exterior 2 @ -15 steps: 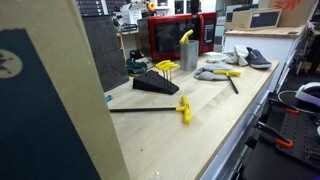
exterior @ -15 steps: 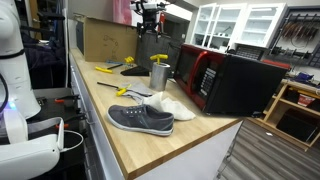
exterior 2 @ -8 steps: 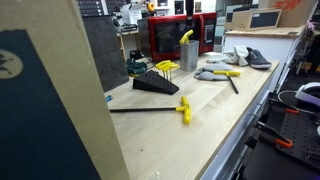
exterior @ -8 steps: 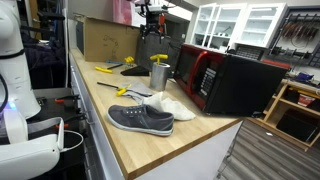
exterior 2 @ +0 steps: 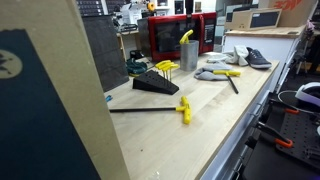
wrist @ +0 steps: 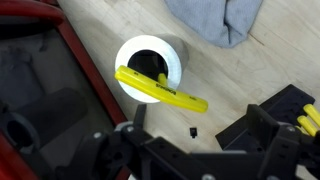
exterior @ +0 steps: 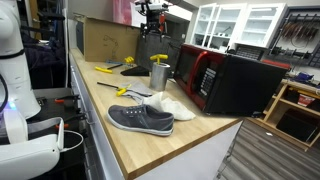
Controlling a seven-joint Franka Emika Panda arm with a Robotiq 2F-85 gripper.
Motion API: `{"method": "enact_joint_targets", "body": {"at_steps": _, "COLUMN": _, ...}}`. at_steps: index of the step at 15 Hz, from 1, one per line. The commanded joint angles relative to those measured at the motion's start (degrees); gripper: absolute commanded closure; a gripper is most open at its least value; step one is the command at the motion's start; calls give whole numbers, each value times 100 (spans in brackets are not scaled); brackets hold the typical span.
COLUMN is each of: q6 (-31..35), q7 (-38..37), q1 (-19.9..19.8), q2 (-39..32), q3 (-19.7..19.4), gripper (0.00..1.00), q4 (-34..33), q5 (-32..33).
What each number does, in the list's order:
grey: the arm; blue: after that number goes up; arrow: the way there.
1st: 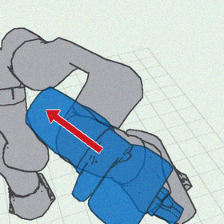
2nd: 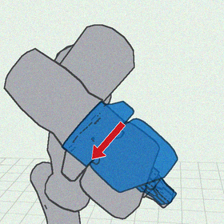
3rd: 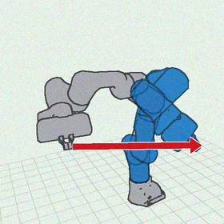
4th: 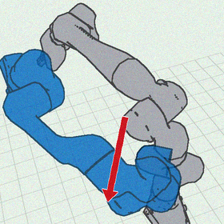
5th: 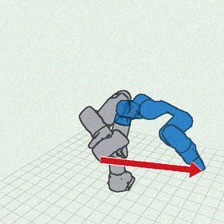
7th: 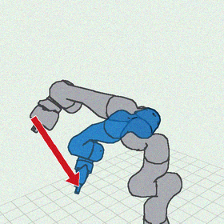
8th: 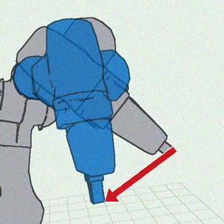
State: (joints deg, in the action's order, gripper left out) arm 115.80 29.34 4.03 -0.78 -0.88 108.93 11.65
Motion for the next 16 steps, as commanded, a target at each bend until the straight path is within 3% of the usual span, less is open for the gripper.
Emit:
{"method": "enact_joint_targets", "body": {"at_steps": 1, "q6": -20, "q7": -1, "q1": -95, "q2": -3, "q3": 98, "gripper": 0, "q4": -16, "q5": 1}}
{"method": "enact_joint_targets", "body": {"at_steps": 10, "q6": -289, "q7": 623, "q1": -129, "q2": -635, "q3": 145, "gripper": 0, "q4": -566, "q5": 45}}
{"method": "enact_joint_targets", "body": {"at_steps": 16, "q6": -1255, "q7": 1988, "q1": -242, "q2": -1157, "q3": 218, "gripper": 0, "q4": -1374, "q5": -91}}
